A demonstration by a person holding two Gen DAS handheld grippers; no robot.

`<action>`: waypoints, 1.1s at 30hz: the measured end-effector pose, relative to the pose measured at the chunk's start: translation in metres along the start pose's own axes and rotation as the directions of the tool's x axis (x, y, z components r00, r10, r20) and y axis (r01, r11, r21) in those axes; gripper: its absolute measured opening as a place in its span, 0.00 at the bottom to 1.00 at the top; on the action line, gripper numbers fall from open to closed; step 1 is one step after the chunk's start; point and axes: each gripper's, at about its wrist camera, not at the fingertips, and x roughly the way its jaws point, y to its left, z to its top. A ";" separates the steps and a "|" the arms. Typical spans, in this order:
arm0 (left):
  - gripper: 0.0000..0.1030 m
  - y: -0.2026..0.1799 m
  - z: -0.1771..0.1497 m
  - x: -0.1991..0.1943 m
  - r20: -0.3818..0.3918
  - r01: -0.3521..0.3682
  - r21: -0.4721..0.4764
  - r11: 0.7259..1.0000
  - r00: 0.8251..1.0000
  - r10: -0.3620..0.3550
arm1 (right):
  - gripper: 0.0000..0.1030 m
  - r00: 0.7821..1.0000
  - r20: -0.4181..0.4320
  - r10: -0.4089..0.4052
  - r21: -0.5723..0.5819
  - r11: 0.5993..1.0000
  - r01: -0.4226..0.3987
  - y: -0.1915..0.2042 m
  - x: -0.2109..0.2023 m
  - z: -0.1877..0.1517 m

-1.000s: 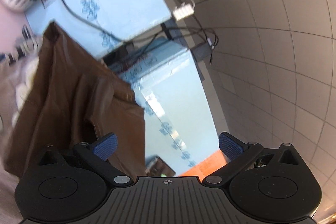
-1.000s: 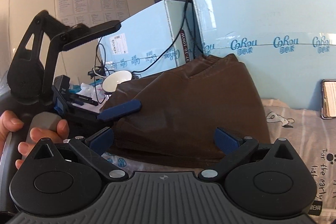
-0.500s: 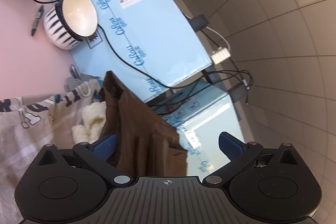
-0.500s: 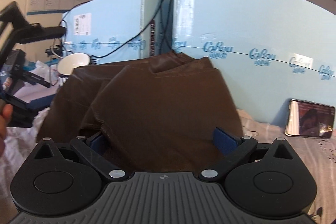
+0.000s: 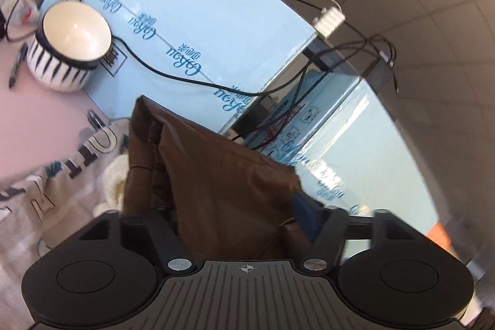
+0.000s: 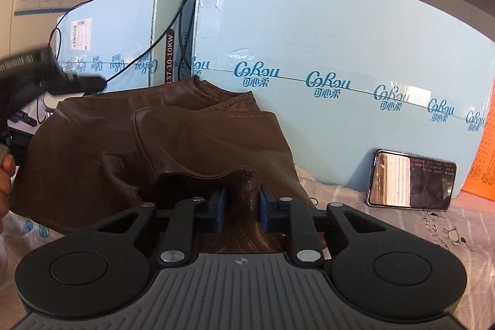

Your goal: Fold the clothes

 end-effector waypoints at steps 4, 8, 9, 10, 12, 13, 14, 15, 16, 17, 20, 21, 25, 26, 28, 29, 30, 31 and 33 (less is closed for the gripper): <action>0.07 -0.013 -0.007 -0.007 0.030 -0.044 0.150 0.988 0.999 0.040 | 0.14 1.000 0.001 -0.004 0.070 0.998 0.004 -0.016 -0.005 0.002; 0.03 -0.053 -0.019 -0.027 0.119 -0.037 0.408 0.912 0.993 -0.012 | 0.14 0.999 0.012 -0.031 0.111 0.993 0.029 -0.032 -0.020 0.005; 0.03 -0.065 -0.023 -0.031 0.126 -0.030 0.481 0.876 0.991 -0.035 | 0.14 0.999 0.013 -0.043 0.118 0.992 0.041 -0.036 -0.026 0.005; 0.02 -0.077 -0.028 -0.036 0.130 -0.024 0.549 0.836 0.990 -0.057 | 0.13 0.998 0.014 -0.056 0.126 0.991 0.054 -0.040 -0.031 0.006; 0.02 -0.098 -0.035 -0.045 0.120 -0.009 0.684 0.730 0.988 -0.100 | 0.13 0.997 0.012 -0.079 0.147 0.986 0.076 -0.048 -0.043 0.006; 0.02 -0.107 -0.037 -0.051 0.116 -0.009 0.740 0.672 0.987 -0.114 | 0.13 0.996 0.013 -0.088 0.154 0.984 0.085 -0.052 -0.050 0.006; 0.02 -0.113 -0.036 -0.057 0.114 -0.010 0.779 0.627 0.986 -0.125 | 0.12 0.995 0.015 -0.098 0.160 0.982 0.095 -0.057 -0.058 0.005; 0.02 -0.119 -0.035 -0.064 0.111 -0.012 0.814 0.580 0.984 -0.137 | 0.11 0.994 0.022 -0.112 0.163 0.981 0.107 -0.060 -0.066 0.005; 0.01 -0.124 -0.034 -0.070 0.108 -0.012 0.845 0.534 0.983 -0.149 | 0.10 0.992 0.028 -0.126 0.165 0.979 0.119 -0.064 -0.074 0.004; 0.01 -0.127 -0.030 -0.079 0.101 -0.005 0.867 0.498 0.981 -0.165 | 0.04 0.990 0.035 -0.136 0.170 0.977 0.128 -0.068 -0.082 0.004; 0.02 -0.138 -0.022 -0.106 0.093 -0.013 0.930 0.368 0.975 -0.201 | 0.03 0.986 0.051 -0.160 0.170 0.974 0.150 -0.081 -0.103 0.000; 0.02 -0.142 -0.020 -0.115 0.094 -0.019 0.940 0.340 0.974 -0.208 | 0.03 0.984 0.056 -0.168 0.170 0.973 0.157 -0.085 -0.109 -0.001; 0.04 -0.152 -0.004 -0.148 0.098 -0.048 0.974 0.221 0.970 -0.221 | 0.03 0.981 0.078 -0.176 0.194 0.968 0.159 -0.107 -0.129 -0.007; 0.04 -0.153 0.002 -0.156 0.104 -0.065 0.980 0.187 0.972 -0.210 | 0.04 0.983 0.087 -0.162 0.198 0.970 0.143 -0.113 -0.133 -0.006; 0.06 -0.155 0.016 -0.173 0.101 -0.071 0.984 0.164 0.979 -0.179 | 0.21 0.983 0.099 -0.152 0.207 0.970 0.129 -0.124 -0.142 -0.005; 0.06 -0.156 0.022 -0.180 0.117 -0.097 0.986 0.136 0.981 -0.153 | 0.44 0.984 0.094 -0.154 0.214 0.968 0.131 -0.130 -0.146 -0.003; 0.06 -0.158 0.029 -0.188 0.129 -0.116 0.988 0.106 0.983 -0.128 | 0.53 0.985 0.088 -0.146 0.217 0.968 0.125 -0.135 -0.148 -0.001; 0.06 -0.160 0.035 -0.197 0.122 -0.116 0.991 0.069 0.987 -0.103 | 0.61 0.987 0.081 -0.137 0.220 0.969 0.117 -0.140 -0.151 0.001; 0.06 -0.167 0.048 -0.212 0.105 -0.105 0.994 0.003 0.993 -0.044 | 0.75 0.994 0.055 -0.092 0.234 0.969 0.077 -0.149 -0.153 0.009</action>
